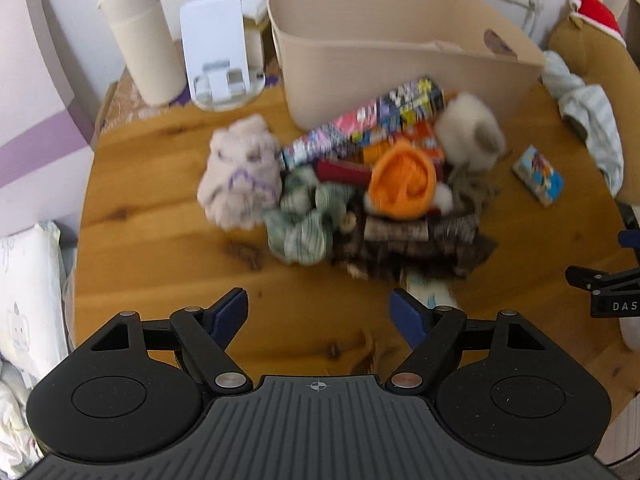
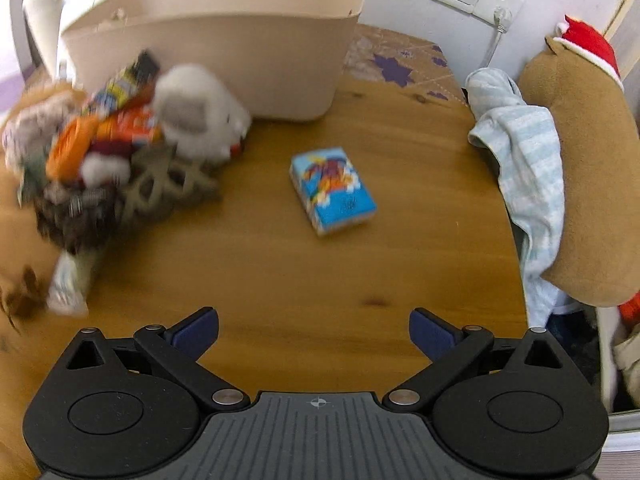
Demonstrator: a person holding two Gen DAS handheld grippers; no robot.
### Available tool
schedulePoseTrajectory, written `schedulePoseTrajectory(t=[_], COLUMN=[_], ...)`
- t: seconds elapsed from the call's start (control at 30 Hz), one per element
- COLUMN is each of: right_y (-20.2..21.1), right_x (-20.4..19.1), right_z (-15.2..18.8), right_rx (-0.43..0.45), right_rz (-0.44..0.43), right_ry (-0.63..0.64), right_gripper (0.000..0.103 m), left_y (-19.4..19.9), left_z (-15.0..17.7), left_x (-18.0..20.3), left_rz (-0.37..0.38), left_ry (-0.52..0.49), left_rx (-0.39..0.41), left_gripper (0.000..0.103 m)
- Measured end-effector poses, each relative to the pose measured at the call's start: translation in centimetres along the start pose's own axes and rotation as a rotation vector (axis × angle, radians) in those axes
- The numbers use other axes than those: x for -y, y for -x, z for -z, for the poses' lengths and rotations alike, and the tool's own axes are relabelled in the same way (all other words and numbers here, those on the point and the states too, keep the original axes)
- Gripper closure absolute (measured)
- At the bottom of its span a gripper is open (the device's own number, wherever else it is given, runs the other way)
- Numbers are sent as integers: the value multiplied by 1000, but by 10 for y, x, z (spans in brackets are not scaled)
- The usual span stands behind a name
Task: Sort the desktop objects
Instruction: 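Move both grippers back down toward the table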
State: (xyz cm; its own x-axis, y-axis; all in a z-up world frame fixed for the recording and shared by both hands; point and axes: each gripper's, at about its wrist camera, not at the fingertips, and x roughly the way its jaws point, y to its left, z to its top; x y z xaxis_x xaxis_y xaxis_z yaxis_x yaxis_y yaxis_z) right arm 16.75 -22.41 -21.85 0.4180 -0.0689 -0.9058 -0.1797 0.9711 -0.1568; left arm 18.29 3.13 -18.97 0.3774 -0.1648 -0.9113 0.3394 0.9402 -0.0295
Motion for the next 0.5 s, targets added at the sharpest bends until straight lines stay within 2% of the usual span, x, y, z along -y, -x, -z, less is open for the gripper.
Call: schedulePoseTrajectory(t=[0.27, 0.4, 0.5], right_y=[2, -6, -12], right_x=[-12, -14, -8], right_z=[17, 21, 18], right_rx=[42, 34, 47], right_rz=[-16, -25, -23], right_ry=[30, 56, 49], right_gripper=[0, 0, 0], left_y=[-12, -19, -23], left_z=[27, 36, 40], left_x=[7, 10, 12], left_rz=[34, 33, 30], left_ry=[-9, -34, -43], left_rx=[-62, -89, -100], left_gripper=[24, 24, 28])
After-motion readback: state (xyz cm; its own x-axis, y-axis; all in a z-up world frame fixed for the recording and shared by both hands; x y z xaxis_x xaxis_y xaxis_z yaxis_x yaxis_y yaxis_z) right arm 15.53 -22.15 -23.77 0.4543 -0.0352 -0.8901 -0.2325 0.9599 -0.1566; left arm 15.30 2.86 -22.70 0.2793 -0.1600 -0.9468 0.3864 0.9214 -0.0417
